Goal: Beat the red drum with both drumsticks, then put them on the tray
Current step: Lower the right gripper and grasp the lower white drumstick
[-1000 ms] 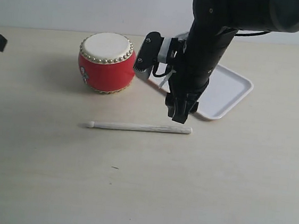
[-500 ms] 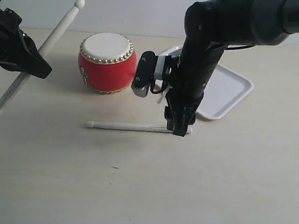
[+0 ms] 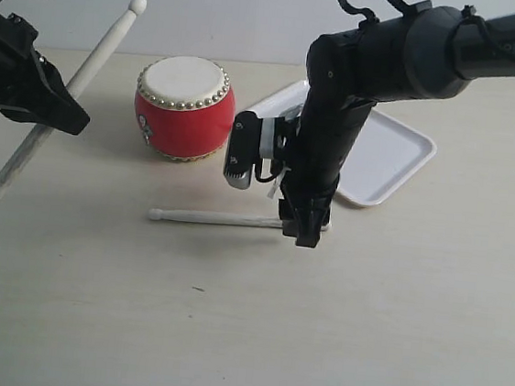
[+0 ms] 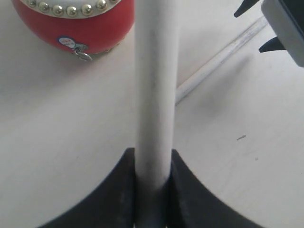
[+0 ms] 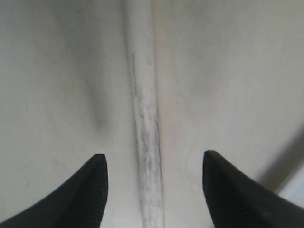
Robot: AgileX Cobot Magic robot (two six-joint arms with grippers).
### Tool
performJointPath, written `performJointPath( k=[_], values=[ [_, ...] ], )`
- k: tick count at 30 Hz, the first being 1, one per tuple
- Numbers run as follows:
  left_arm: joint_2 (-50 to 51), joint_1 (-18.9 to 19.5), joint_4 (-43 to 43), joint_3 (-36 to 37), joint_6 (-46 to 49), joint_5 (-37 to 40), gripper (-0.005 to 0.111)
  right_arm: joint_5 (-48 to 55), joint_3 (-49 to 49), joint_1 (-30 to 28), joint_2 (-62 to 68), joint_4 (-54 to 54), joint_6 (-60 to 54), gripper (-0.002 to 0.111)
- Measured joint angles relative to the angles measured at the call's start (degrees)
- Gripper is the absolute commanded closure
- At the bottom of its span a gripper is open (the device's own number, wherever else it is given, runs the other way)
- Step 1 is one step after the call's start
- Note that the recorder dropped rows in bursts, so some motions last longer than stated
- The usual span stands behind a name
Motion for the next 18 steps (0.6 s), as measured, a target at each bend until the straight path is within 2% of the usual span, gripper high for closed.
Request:
performJointPath(
  k=[12, 18],
  values=[
    [0.0, 0.0, 0.0, 0.0, 0.0, 0.0, 0.107, -1.2, 0.0, 0.0, 0.3, 2.5, -0.7, 0.055],
    [0.0, 0.0, 0.0, 0.0, 0.0, 0.0, 0.107, -1.0, 0.0, 0.0, 0.3, 2.8, -0.7, 0.06]
  ],
)
